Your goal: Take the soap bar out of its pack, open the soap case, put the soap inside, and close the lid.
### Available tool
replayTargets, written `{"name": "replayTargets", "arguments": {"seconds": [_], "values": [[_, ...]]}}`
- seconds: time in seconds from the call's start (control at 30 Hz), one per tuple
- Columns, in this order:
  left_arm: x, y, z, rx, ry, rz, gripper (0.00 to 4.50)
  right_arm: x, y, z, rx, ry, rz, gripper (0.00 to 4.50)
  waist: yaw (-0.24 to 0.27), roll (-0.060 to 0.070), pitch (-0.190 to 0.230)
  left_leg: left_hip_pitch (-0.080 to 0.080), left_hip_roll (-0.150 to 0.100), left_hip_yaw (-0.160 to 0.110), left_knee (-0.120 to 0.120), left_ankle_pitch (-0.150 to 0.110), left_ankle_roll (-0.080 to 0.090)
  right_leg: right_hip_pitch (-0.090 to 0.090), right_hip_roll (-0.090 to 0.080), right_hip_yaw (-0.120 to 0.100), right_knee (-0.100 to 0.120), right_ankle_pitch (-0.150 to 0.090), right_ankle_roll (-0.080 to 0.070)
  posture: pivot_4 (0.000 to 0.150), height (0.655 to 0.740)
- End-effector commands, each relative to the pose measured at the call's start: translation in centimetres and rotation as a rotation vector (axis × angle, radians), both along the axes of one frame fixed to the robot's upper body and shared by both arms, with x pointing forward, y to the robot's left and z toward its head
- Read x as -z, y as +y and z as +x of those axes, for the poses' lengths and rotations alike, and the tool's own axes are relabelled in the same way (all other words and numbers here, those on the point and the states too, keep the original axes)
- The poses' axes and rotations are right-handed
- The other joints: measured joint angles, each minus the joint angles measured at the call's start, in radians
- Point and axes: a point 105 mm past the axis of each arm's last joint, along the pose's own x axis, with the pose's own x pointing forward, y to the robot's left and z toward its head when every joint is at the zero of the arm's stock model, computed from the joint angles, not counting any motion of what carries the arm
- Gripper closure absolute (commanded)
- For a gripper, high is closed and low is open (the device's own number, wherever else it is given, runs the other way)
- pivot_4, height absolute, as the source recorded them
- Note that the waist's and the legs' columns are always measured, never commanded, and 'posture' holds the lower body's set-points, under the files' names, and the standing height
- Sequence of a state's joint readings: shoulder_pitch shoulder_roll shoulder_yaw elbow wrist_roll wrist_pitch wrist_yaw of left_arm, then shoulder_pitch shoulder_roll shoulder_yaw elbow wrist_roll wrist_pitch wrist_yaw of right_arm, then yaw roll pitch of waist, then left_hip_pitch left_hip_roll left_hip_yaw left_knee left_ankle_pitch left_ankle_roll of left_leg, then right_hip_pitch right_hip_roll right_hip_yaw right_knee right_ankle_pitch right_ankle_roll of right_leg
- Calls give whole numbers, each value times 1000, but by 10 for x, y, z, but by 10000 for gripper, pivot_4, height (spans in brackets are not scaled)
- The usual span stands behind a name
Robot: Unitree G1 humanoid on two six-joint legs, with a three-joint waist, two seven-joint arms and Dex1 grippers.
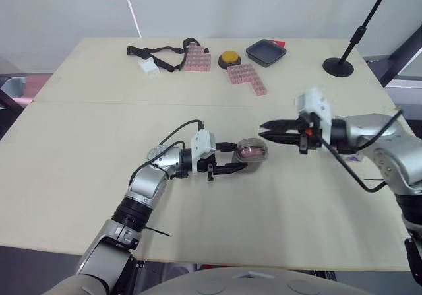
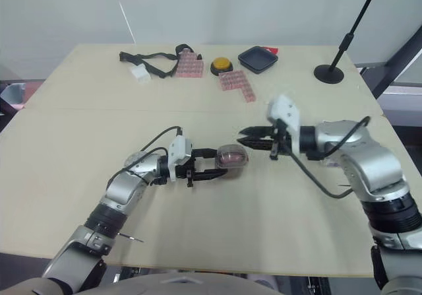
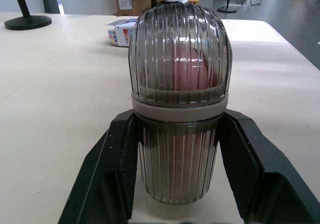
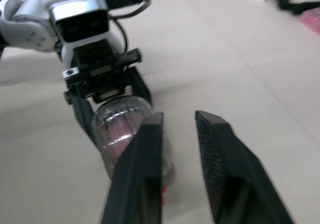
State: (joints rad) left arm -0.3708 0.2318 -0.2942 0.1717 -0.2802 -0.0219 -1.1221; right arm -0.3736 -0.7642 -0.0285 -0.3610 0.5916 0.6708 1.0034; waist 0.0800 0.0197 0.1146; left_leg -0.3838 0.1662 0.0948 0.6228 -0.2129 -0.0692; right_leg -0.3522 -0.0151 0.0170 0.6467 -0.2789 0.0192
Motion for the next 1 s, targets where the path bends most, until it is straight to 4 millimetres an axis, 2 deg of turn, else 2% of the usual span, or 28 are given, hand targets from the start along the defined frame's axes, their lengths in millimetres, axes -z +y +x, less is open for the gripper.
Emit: {"name": "replayTargets", "arguments": {"seconds": [0.03, 0.1, 0.2, 0.23, 0.37, 0.5, 0.57, 0.67, 0.77, 0.87, 1.0], "values": [[-6, 6, 2, -7, 14, -6, 26272, -11, -17, -7, 26, -74, 17, 19924, 1, 0, 0, -1, 0, 0, 0, 0, 0, 0, 0, 0, -1, 0, 0, 1500, 7400], [-9, 7, 2, 6, 85, -17, 26272, 0, -31, -14, 44, -70, 0, 12802, 2, 0, 0, -2, 0, 0, -1, 0, 0, 0, 0, 0, -2, 0, 0, 1500, 7400], [-11, 10, 0, 28, 200, -21, 26272, 16, -41, -26, 37, -46, -31, 2152, -1, 0, 0, -2, 0, 0, -2, 0, 0, -1, 0, -1, -3, 0, 0, 1500, 7400], [-12, 11, -1, 44, 283, -23, 26272, 24, -43, -30, 32, -36, -45, 416, -4, 0, 0, -3, 0, 0, -2, 0, 0, -1, 0, -1, -3, 0, 0, 1500, 7400], [-18, 16, -1, 63, 618, -18, 26272, 42, -47, -39, 31, -24, -67, 416, -5, 0, 0, -5, 0, 0, -2, 0, 0, -3, 0, 0, -2, 0, 0, 1500, 7400], [-21, 19, -6, 99, 956, 22, 26272, 51, -49, -42, 40, -22, -78, 416, -2, 0, 0, -5, -1, 0, -1, 0, 0, -5, 0, 0, 0, 0, 0, 1500, 7400], [-24, 20, -7, 104, 1064, 16, 26272, 53, -50, -43, 42, -25, -84, 416, -2, 0, 0, -6, -1, 0, -1, 0, 0, -5, 0, 0, -1, 0, 0, 1500, 7400], [-10, 21, -5, 38, 1202, 91, 26272, 54, -51, -44, 47, -25, -85, 416, -1, 0, 0, -8, -1, 0, -1, 0, 0, -5, 0, 0, -2, 0, 0, 1500, 7400], [10, 22, -5, -44, 1227, 179, 26272, 56, -53, -44, 51, -23, -88, 416, -1, 0, 1, -9, -2, 0, -2, 0, 0, -4, 0, 0, -4, 0, 0, 1500, 7400], [21, 24, -6, -82, 1232, 229, 26272, 58, -53, -44, 56, -17, -83, 416, 1, -1, 1, -9, -2, 0, -3, 0, 0, -3, 0, 0, -6, 0, 0, 1500, 7400], [32, 24, 5, -159, 1184, 245, 26272, 60, -51, -44, 58, -10, -75, 416, 3, -1, 1, -6, -2, -1, -5, 0, 0, 2, 0, -2, -9, 0, 0, 1500, 7400]]}}
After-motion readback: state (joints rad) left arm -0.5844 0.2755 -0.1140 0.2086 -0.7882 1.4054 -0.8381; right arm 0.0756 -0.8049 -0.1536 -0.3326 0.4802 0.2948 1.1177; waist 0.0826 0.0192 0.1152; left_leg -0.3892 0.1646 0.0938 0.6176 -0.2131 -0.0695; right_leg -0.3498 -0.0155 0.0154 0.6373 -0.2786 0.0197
